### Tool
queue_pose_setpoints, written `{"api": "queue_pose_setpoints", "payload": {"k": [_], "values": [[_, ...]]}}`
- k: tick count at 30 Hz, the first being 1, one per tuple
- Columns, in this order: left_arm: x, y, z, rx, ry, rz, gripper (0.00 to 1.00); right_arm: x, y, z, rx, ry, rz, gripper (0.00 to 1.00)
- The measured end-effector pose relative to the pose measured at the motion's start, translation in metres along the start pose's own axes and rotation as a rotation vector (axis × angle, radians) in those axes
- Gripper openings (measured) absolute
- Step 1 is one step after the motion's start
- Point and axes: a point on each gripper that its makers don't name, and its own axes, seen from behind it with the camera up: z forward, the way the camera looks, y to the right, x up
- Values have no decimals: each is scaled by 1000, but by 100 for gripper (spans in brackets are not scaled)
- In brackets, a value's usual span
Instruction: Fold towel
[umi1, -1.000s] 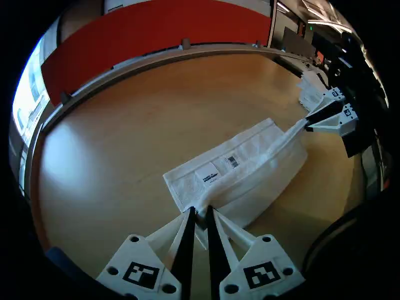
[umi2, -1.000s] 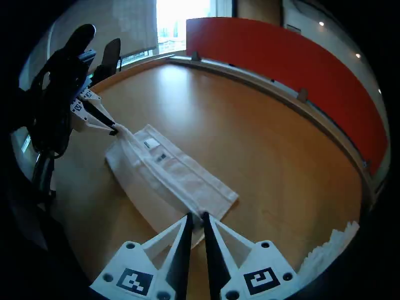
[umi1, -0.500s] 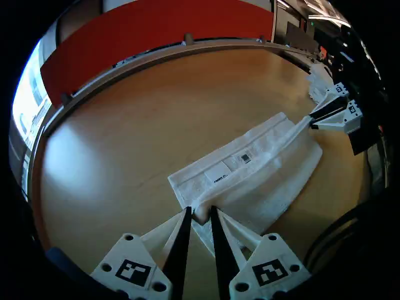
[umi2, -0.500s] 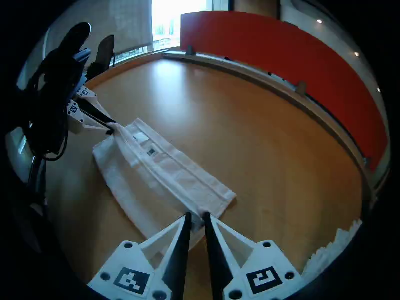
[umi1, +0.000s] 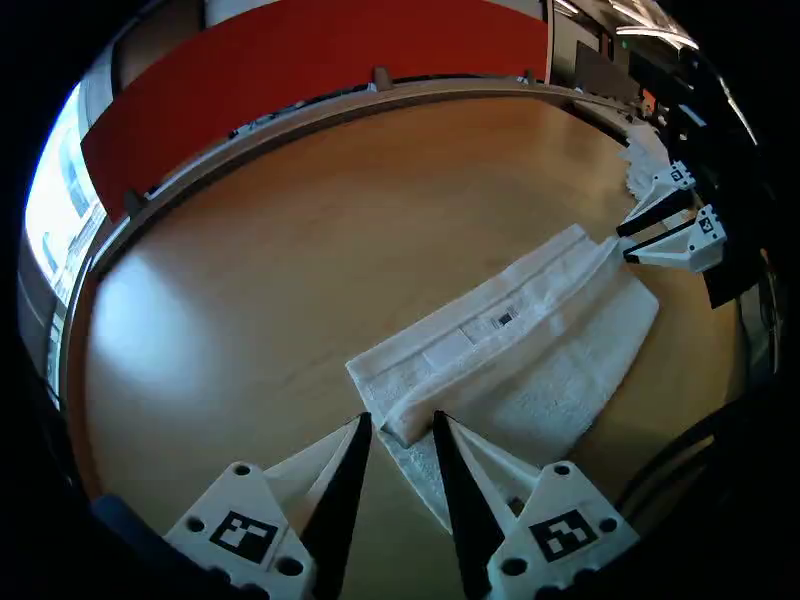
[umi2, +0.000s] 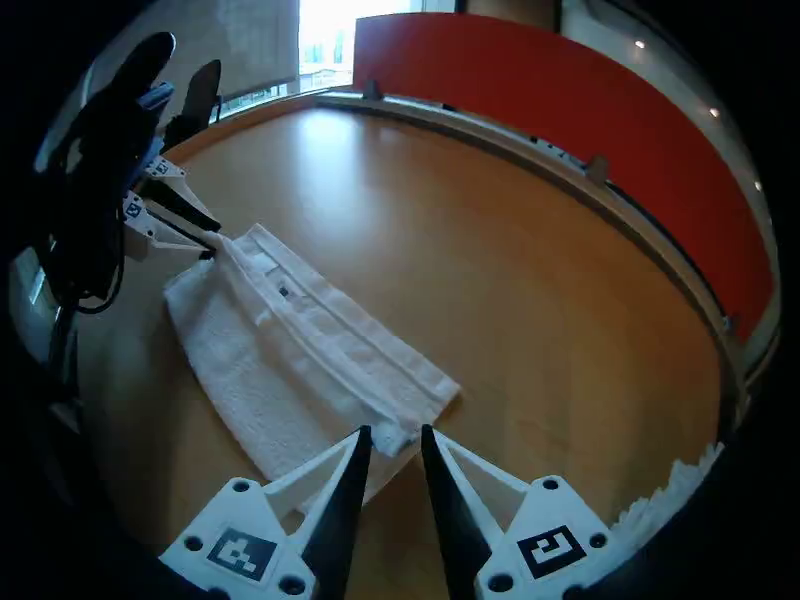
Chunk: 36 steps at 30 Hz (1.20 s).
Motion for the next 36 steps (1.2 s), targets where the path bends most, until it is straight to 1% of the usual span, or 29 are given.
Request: {"api": "queue_pose_setpoints", "payload": {"k": [7, 9, 10, 12, 13, 14, 15, 18, 19, 21, 23, 25, 30, 36], "values": [[4, -5, 3, 14, 7, 5, 45, 4, 8, 5, -21, 4, 13, 38], [6, -7, 3, 20, 10, 7, 45, 6, 10, 7, -26, 7, 17, 45], [7, -8, 3, 24, 12, 7, 45, 7, 11, 7, -28, 9, 17, 47], [10, -10, 3, 31, 16, 7, 52, 9, 13, 7, -30, 12, 17, 49], [11, -11, 3, 34, 18, 6, 62, 10, 14, 7, -30, 14, 17, 49], [12, -13, 2, 37, 19, 4, 71, 11, 14, 7, -30, 16, 17, 54], [13, -14, 2, 40, 21, 3, 75, 12, 15, 7, -31, 17, 18, 59], [14, -18, 1, 49, 22, -2, 90, 12, 17, 7, -36, 20, 20, 63], [14, -19, 1, 52, 22, -3, 90, 12, 18, 7, -38, 20, 21, 63], [13, -21, 0, 59, 21, -7, 91, 12, 19, 6, -42, 21, 22, 67], [12, -21, -2, 58, 19, -12, 91, 12, 19, 5, -45, 23, 25, 76], [11, -21, -4, 54, 19, -20, 91, 12, 18, 4, -45, 26, 29, 89], [9, -18, -9, 46, 20, -42, 91, 13, 17, 1, -46, 35, 41, 90], [5, -16, -15, 51, 19, -45, 92, 10, 12, -7, -40, 43, 51, 90]]}}
